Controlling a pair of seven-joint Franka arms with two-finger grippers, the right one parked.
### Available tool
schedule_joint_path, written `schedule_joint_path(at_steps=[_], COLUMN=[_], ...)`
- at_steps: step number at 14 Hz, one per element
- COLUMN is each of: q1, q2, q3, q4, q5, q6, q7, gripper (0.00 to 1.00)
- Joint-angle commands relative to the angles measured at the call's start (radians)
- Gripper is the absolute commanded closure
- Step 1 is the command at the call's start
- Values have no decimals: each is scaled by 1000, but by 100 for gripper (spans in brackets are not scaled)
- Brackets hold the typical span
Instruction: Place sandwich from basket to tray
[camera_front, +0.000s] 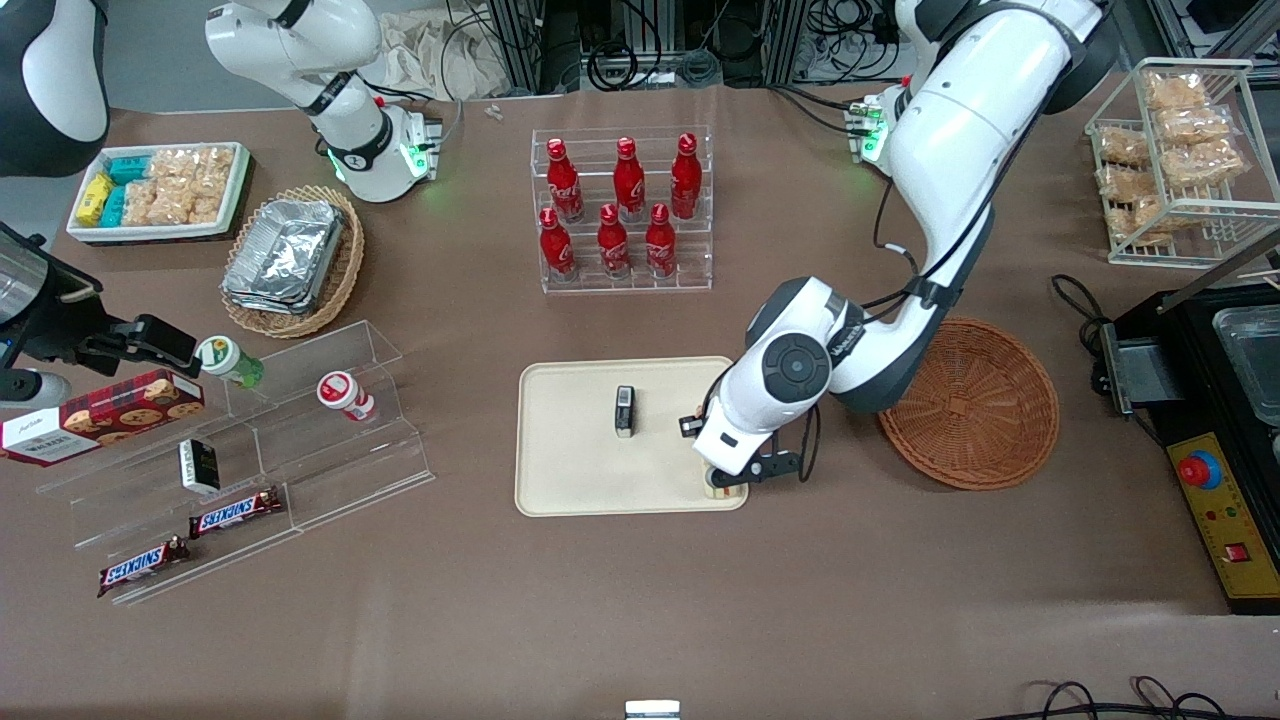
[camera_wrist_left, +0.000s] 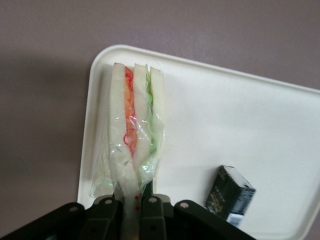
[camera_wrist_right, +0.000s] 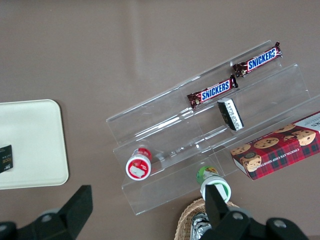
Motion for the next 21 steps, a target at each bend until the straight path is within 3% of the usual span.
schedule_joint_path(at_steps=[1,2,4,10,15,19,21], q1=[-24,-26,-33,-17,109,207,210], q2=[11,13,18,-43,-276,-441,-539], q3=[7,7,7,7,2,10,117], q4=[-10,-10,-8,1,1,-22,-85], q5=[30,35,39,61,44,-5,-40], q6=[22,23,23,-21,-317,-452,-461], q7=[-27,-27,-59,-65,-28,192,335], gripper=[100,93,0,0,0,0,0])
